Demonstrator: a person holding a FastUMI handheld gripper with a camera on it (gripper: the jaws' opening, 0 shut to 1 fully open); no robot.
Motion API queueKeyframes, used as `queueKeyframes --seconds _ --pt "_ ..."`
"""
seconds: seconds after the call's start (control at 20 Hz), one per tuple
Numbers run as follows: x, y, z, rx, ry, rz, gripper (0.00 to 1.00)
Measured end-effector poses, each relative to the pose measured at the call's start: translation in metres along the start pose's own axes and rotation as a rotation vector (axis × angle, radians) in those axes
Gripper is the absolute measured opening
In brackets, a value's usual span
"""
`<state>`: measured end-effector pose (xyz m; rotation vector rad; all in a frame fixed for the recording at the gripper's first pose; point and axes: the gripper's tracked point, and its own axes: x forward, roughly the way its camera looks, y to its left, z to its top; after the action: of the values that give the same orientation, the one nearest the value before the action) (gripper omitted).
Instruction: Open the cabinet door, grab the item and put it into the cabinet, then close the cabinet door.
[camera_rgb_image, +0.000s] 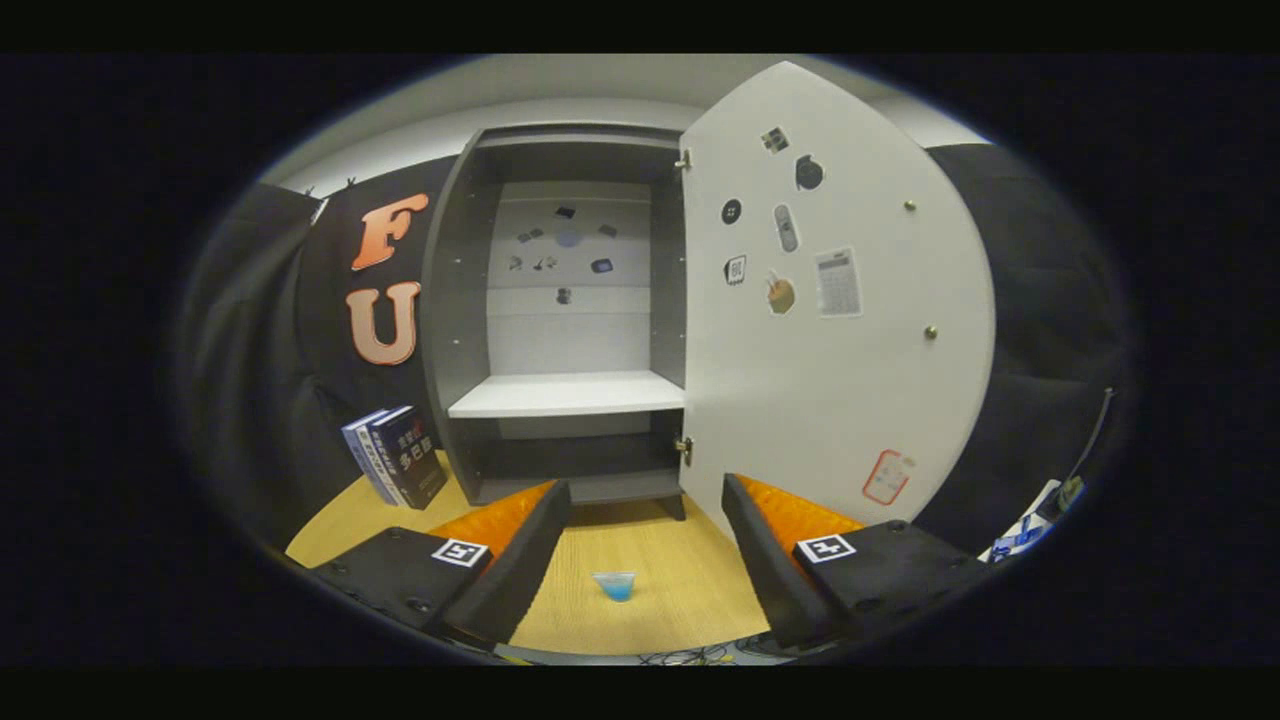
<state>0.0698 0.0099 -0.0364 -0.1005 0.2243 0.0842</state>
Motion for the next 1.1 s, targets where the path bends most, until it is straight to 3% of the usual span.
queueKeyframes --seconds 0.6,1.1 --pt "0.075 0.019 -0.16 -0.044 0.236 0.073 0.99" --pt "0.108 0.009 -0.233 -0.085 0.36 0.072 0.99"
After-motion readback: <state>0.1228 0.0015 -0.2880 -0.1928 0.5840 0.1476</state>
